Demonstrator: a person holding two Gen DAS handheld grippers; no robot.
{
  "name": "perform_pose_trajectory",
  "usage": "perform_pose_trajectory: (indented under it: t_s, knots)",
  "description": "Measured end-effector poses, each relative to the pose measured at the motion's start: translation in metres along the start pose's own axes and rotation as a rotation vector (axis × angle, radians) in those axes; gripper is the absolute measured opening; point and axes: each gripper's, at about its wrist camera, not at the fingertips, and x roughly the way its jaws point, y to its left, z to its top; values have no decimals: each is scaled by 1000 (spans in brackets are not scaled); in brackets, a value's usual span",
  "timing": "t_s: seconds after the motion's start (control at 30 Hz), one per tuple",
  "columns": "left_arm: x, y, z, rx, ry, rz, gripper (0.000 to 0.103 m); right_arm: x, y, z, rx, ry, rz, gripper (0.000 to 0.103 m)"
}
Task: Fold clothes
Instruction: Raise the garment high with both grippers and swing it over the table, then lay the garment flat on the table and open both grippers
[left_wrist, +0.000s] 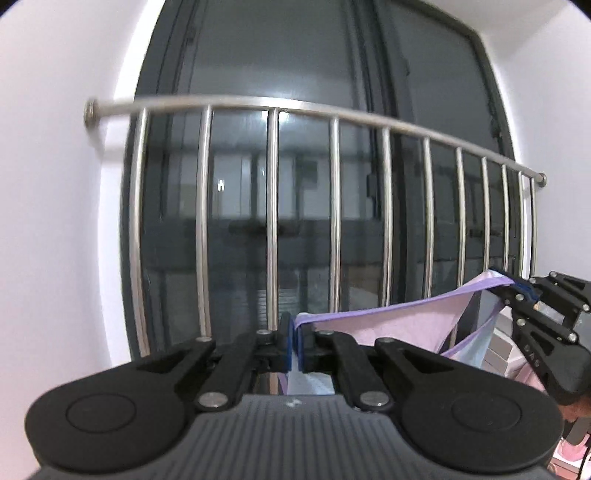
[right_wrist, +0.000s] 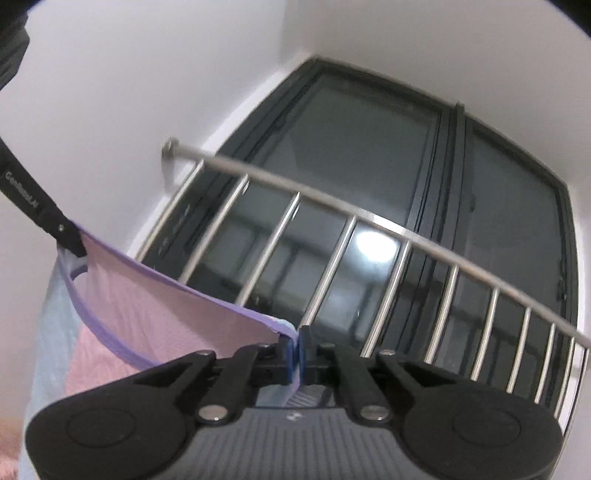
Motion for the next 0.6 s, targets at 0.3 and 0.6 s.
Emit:
perform_pose_trajectory:
  t_s: [0.3, 0.6]
  knots:
    - [-68, -28, -116, -39, 169, -62, 3, -94, 16, -46, 39, 193, 244, 3]
    - [-128, -62, -411, -290, 713, -28, 2, -249, 111, -250, 259, 794, 513, 2]
